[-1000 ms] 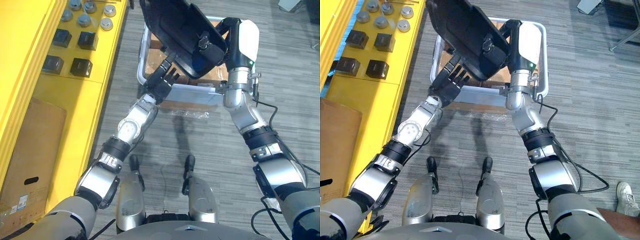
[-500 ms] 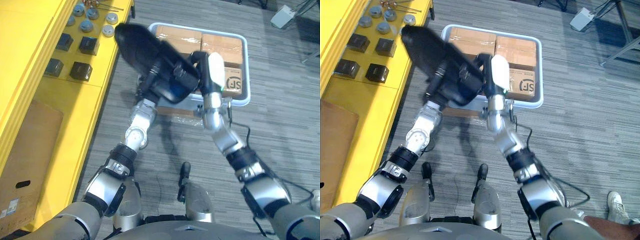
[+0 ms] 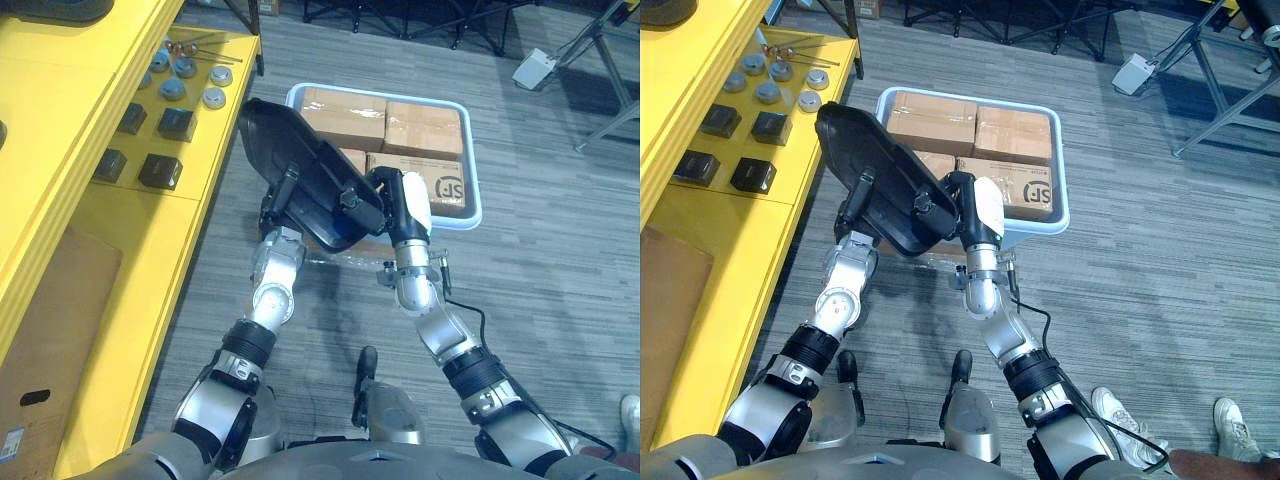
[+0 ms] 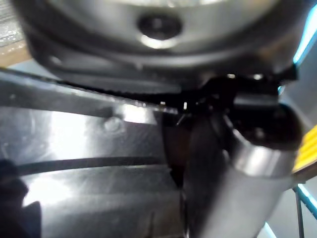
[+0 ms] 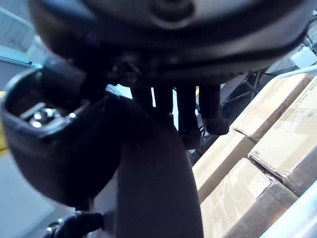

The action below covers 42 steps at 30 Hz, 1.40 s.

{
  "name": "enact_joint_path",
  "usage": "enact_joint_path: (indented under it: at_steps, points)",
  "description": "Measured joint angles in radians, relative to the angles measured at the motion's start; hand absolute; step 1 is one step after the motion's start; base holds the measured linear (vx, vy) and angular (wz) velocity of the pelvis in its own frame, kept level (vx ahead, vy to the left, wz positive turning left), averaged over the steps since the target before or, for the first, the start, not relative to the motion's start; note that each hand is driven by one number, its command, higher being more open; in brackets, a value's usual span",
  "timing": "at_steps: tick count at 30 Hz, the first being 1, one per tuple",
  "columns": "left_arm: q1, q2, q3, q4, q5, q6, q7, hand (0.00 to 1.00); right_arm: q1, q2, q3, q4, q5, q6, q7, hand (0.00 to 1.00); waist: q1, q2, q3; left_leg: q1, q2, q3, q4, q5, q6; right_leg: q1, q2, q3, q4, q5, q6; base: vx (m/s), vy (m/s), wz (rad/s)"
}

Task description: Walk over and take three plastic housings, then place them on the shelf

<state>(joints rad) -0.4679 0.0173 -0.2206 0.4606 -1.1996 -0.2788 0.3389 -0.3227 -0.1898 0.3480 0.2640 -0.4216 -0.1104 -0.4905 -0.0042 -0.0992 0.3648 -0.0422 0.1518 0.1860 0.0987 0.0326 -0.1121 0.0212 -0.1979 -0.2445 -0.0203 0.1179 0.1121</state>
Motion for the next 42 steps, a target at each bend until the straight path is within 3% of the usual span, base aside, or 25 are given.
enact_joint_path:
  at_steps: [3, 4, 8, 12, 15, 19, 21, 28, 30, 34, 39, 42]
  points:
    - [0.017, -0.004, 0.007, 0.0, 0.007, 0.0, -0.008, 0.0, 0.009, 0.0, 0.011, 0.0, 0.0, 0.0, 0.0, 0.0, 0.003, 0.0, -0.006, 0.009, 0.0, 0.0, -0.003, 0.0, 0.0, 0.008, 0.0, 0.0, -0.001, 0.0, 0.0, 0.0, 0.0, 0.0]
    - [0.033, -0.005, 0.013, 0.0, 0.025, 0.0, -0.019, 0.0, 0.019, 0.002, 0.019, 0.0, 0.0, 0.0, 0.0, 1.0, 0.003, 0.0, -0.011, 0.021, -0.001, 0.0, -0.011, -0.001, -0.001, 0.018, 0.0, -0.001, -0.003, -0.002, 0.001, 0.0, 0.0, 0.0]
    - [0.067, -0.008, 0.031, 0.0, 0.033, 0.0, -0.034, 0.0, 0.05, 0.02, 0.034, -0.001, 0.0, -0.004, 0.0, 1.0, 0.003, -0.003, -0.045, 0.029, -0.001, 0.001, -0.028, 0.0, 0.0, 0.018, 0.001, -0.003, -0.003, -0.01, 0.002, 0.0, 0.0, 0.0]
    - [0.076, -0.016, 0.124, 0.0, 0.072, -0.003, -0.012, 0.0, 0.125, 0.023, 0.045, -0.041, 0.007, -0.048, -0.01, 1.0, 0.0, -0.01, -0.067, 0.053, -0.001, 0.002, -0.056, 0.008, -0.003, 0.029, 0.003, -0.007, -0.005, -0.019, 0.002, 0.01, -0.002, 0.01]
    - [0.104, -0.009, 0.159, -0.03, 0.188, -0.014, 0.009, 0.0, 0.159, 0.029, 0.032, -0.047, 0.143, -0.078, 0.0, 1.0, 0.001, -0.013, -0.098, 0.057, -0.003, -0.003, -0.069, 0.012, -0.007, 0.038, 0.004, -0.017, -0.016, -0.019, 0.002, 0.05, -0.006, 0.07]
    - [0.177, -0.002, 0.161, -0.148, 0.419, -0.024, 0.042, 0.0, 0.209, 0.041, -0.005, -0.109, 0.556, -0.135, 0.176, 1.0, 0.002, -0.012, -0.125, 0.071, -0.006, -0.016, -0.084, 0.015, -0.009, 0.06, 0.003, -0.043, -0.026, -0.019, 0.002, 0.04, -0.004, 0.11]
    - [0.255, -0.003, 0.161, -0.241, 0.638, -0.028, 0.073, 0.0, 0.268, 0.043, -0.034, -0.162, 0.753, -0.207, 0.292, 1.0, 0.002, 0.003, -0.163, 0.09, -0.011, -0.015, -0.105, 0.016, -0.008, 0.07, 0.001, -0.059, -0.025, -0.02, 0.001, 0.05, 0.006, 0.03]
    - [0.371, 0.024, 0.161, -0.359, 1.079, -0.021, 0.151, 0.0, 0.355, 0.046, -0.131, -0.289, 0.867, -0.27, 0.472, 1.0, -0.006, 0.042, -0.208, 0.11, -0.021, 0.004, -0.127, 0.018, -0.005, 0.067, -0.008, -0.067, -0.023, -0.028, -0.001, -0.02, 0.007, -0.07]
    - [0.405, 0.036, 0.167, -0.39, 1.163, -0.02, 0.177, 0.0, 0.391, 0.038, -0.145, -0.302, 0.877, -0.269, 0.502, 1.0, -0.013, 0.053, -0.215, 0.121, -0.021, 0.008, -0.145, 0.02, -0.006, 0.066, -0.008, -0.067, -0.02, -0.034, -0.002, -0.03, -0.002, -0.04]
    - [0.483, 0.084, 0.208, -0.501, 1.288, -0.02, 0.169, 0.0, 0.484, 0.024, -0.201, -0.323, 0.91, -0.19, 0.568, 1.0, -0.027, 0.063, -0.23, 0.121, -0.019, 0.018, -0.159, 0.034, -0.006, 0.05, -0.005, -0.058, -0.019, -0.037, -0.004, -0.01, 0.0, -0.08]
    - [0.6, 0.104, 0.222, -0.704, 1.235, -0.021, 0.083, 0.0, 0.557, 0.027, -0.248, -0.323, 0.914, -0.07, 0.502, 1.0, -0.027, 0.064, -0.241, 0.121, -0.019, 0.022, -0.158, 0.032, -0.007, 0.047, -0.005, -0.052, -0.021, -0.034, 0.0, 0.01, 0.001, -0.04]
    - [0.655, 0.097, 0.245, -0.744, 1.153, -0.022, 0.06, 0.0, 0.572, 0.028, -0.249, -0.323, 0.897, -0.038, 0.469, 1.0, -0.025, 0.074, -0.248, 0.121, -0.02, 0.018, -0.155, 0.029, -0.007, 0.053, -0.005, -0.054, -0.026, -0.033, 0.002, 0.0, 0.001, 0.01]
